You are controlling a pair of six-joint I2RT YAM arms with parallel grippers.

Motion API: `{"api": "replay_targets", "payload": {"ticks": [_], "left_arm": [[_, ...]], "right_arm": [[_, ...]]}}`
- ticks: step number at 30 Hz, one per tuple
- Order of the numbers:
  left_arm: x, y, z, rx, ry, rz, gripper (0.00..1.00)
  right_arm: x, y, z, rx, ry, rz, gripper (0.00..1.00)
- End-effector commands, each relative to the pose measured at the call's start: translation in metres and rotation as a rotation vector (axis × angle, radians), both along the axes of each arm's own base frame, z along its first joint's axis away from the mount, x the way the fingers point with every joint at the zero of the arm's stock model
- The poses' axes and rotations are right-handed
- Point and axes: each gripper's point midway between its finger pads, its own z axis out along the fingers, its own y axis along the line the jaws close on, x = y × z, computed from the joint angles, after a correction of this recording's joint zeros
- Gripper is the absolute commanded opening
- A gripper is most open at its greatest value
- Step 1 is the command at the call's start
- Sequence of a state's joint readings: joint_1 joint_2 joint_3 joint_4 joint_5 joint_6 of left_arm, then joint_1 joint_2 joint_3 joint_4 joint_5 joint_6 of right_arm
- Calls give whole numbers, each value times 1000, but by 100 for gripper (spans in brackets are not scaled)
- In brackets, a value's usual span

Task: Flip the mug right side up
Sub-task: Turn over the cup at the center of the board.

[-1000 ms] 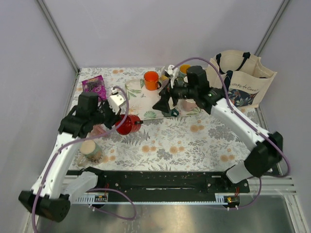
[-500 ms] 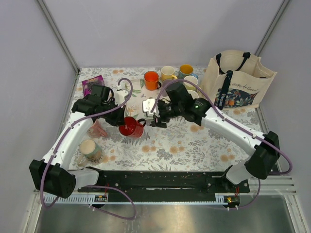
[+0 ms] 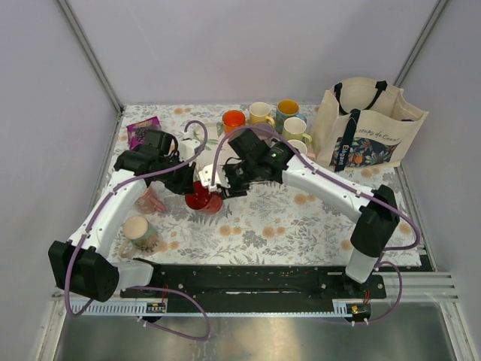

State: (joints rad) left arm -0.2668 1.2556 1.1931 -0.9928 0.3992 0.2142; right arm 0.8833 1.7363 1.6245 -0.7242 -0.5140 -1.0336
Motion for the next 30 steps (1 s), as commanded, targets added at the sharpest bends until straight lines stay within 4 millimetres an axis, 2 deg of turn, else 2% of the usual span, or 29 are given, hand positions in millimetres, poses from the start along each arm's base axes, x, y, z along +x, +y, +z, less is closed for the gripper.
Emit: {"api": "replay_targets", "payload": {"ticks": [1,4,8,10,12,13,14,15,16,17,20,24,26,30], "left_arm": [[25,-13,34,-65,-127,-22,0],[28,-15,40,-76,-143,-21,0],[28,-15,43,-89,-140,-11,0],[27,-16,43,-110,-125,1,0],[26,-17,44,-150,-100,18,0],[26,-17,45,-172,-87,34,4],[27,-15,46,-188,-78,52,15],[29,-12,47,-203,-72,76,33],[31,-8,47,-212,-67,104,45],[33,-4,50,-222,-67,130,53],[39,15,57,-218,-101,201,67],[45,42,80,-215,-189,295,70],[48,63,92,-220,-230,372,70],[44,82,108,-234,-278,439,70]], "right_arm": [[-22,2,-12,-98,-2,96,52],[-18,7,-21,-134,-10,74,50],[-10,9,-30,-179,-32,29,29],[-5,9,-35,-191,-31,-11,25],[-5,7,-42,-201,-24,-31,17],[-4,6,-44,-203,-23,-43,8],[-3,6,-47,-205,-23,-53,3],[-1,5,-48,-208,-23,-63,0],[1,3,-49,-211,-19,-76,0],[4,1,-50,-206,-12,-96,0],[20,-2,-47,-150,5,-168,0],[48,-4,-32,-54,50,-255,0],[65,-5,-23,-6,79,-286,0],[96,1,-10,76,115,-345,0]]}}
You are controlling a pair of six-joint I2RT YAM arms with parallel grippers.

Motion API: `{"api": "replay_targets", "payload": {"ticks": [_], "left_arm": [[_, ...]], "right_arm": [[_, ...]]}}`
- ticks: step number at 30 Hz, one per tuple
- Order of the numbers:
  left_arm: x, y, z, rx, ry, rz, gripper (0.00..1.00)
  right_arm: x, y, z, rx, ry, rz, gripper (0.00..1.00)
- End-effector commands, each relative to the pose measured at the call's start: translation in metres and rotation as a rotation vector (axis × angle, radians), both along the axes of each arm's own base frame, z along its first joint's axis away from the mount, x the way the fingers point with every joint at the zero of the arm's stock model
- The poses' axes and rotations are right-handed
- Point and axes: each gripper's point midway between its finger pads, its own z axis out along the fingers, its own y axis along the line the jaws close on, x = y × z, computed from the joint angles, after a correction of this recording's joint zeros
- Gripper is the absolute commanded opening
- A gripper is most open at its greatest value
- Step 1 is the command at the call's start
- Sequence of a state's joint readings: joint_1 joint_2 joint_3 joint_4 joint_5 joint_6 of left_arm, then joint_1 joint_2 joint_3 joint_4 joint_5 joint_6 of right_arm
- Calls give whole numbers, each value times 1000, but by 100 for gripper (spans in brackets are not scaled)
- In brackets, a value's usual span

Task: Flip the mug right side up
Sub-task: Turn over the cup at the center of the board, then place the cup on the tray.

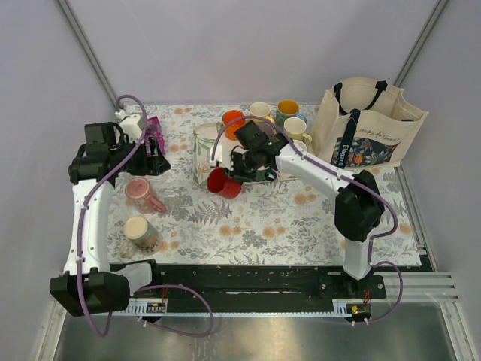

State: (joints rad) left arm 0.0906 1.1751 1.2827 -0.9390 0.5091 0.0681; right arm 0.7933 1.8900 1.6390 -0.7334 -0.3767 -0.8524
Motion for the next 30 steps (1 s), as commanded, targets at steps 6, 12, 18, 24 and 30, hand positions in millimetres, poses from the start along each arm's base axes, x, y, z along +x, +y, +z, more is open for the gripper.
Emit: {"api": "replay_targets", "payload": {"ticks": [6,12,18,24,30], "left_arm": [[-6,21,45,-44,-140,81,70],[-11,32,45,-51,-133,120,70],[-9,34,41,-69,-123,123,70],[-5,31,37,-107,-101,116,69],[-3,30,39,-111,-112,111,68]], "right_arm": [[108,44,69,335,-95,-179,0],[160,49,68,355,-143,-260,0],[188,38,48,312,-153,-327,0],[198,17,24,241,-143,-351,0],[198,0,-2,152,-135,-380,0]]}}
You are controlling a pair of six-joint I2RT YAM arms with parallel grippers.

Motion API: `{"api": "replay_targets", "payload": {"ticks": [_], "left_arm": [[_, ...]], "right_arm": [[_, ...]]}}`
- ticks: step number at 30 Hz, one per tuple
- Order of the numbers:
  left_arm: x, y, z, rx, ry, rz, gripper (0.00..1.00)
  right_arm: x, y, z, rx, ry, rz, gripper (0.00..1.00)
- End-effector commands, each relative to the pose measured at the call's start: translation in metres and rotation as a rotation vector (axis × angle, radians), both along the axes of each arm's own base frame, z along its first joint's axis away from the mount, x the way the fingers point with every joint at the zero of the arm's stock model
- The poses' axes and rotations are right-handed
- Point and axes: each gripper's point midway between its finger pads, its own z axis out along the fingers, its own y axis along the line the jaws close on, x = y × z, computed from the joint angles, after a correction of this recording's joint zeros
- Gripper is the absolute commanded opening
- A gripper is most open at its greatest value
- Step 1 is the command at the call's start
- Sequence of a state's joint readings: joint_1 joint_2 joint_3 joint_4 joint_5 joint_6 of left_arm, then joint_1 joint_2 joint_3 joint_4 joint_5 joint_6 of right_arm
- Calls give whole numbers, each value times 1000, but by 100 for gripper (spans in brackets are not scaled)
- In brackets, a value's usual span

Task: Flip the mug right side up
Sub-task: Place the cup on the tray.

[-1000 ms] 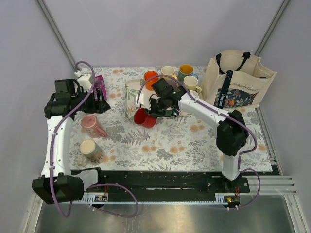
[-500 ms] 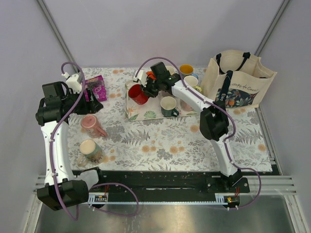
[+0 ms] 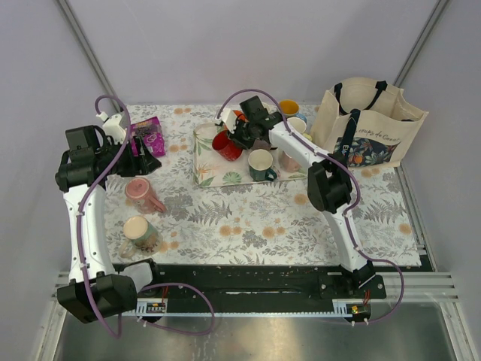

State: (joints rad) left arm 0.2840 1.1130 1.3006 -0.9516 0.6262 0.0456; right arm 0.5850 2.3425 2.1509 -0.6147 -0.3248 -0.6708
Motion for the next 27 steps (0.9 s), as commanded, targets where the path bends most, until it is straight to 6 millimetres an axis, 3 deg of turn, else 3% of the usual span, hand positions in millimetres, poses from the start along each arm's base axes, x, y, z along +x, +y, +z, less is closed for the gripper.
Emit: {"api": "replay_targets", "payload": {"ticks": [1,4,9,13,27], "left_arm": [[3,-3,10,-24,-39,-11,68],[1,-6,7,-39,-31,-21,68],[-1,-8,5,-44,-27,-23,67],[-4,-9,5,-49,-33,-25,67],[-11,-21,8,-99,-49,-68,66]], "right_arm": [[14,-4,21,1,-86,-15,0],[13,-10,14,-25,-81,-25,0],[15,-24,-1,-94,-75,-50,14],[15,-32,-6,-130,-75,-78,17],[13,-51,-2,-175,-131,-115,31]]}}
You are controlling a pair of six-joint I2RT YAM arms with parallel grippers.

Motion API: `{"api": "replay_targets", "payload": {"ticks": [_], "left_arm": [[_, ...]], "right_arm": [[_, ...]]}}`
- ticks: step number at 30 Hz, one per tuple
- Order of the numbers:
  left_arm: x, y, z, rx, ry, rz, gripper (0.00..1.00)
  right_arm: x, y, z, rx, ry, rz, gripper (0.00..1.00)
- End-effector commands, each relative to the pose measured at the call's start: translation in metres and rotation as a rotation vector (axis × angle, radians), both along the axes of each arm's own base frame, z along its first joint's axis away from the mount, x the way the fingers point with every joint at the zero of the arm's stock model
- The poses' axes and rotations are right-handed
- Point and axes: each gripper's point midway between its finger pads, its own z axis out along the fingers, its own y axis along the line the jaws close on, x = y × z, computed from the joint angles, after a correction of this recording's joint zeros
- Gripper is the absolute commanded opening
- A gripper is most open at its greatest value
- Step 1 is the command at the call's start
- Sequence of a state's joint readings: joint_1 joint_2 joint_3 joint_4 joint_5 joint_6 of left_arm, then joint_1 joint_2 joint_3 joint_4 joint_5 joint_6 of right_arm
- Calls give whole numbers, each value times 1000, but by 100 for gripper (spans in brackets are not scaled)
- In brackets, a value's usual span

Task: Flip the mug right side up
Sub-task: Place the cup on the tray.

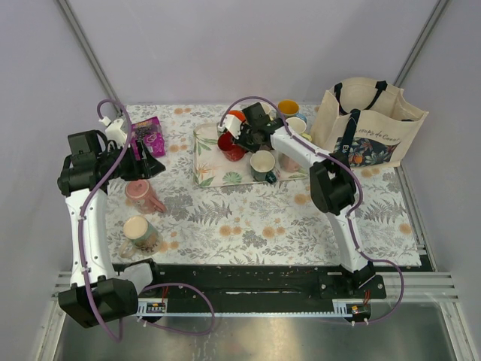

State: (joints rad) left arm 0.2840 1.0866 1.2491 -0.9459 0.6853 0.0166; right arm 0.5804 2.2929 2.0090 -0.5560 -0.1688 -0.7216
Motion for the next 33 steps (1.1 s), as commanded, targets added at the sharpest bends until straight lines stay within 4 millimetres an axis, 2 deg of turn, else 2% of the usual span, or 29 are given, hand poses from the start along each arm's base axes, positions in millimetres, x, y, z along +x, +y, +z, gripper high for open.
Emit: {"api": "replay_targets", "payload": {"ticks": [1,7,10,20,28,31,33], "left_arm": [[-3,-10,15,-42,-70,-43,66],[-7,-13,13,-49,-67,-50,66],[-7,-13,11,-47,-68,-49,66],[-3,-13,11,-61,-62,-41,66],[-3,-15,9,-56,-57,-50,66],[0,-8,8,-19,-58,-19,66],[2,4,3,35,-38,39,69]], "right_arm": [[5,-17,19,-43,-70,-38,32],[3,-20,21,-43,-79,-42,34],[5,-21,30,-32,-102,-49,38],[-1,-14,78,83,-142,-65,46],[-5,-6,97,149,-144,-74,48],[-10,-7,110,173,-147,-75,49],[-14,-7,118,187,-150,-78,50]]}}
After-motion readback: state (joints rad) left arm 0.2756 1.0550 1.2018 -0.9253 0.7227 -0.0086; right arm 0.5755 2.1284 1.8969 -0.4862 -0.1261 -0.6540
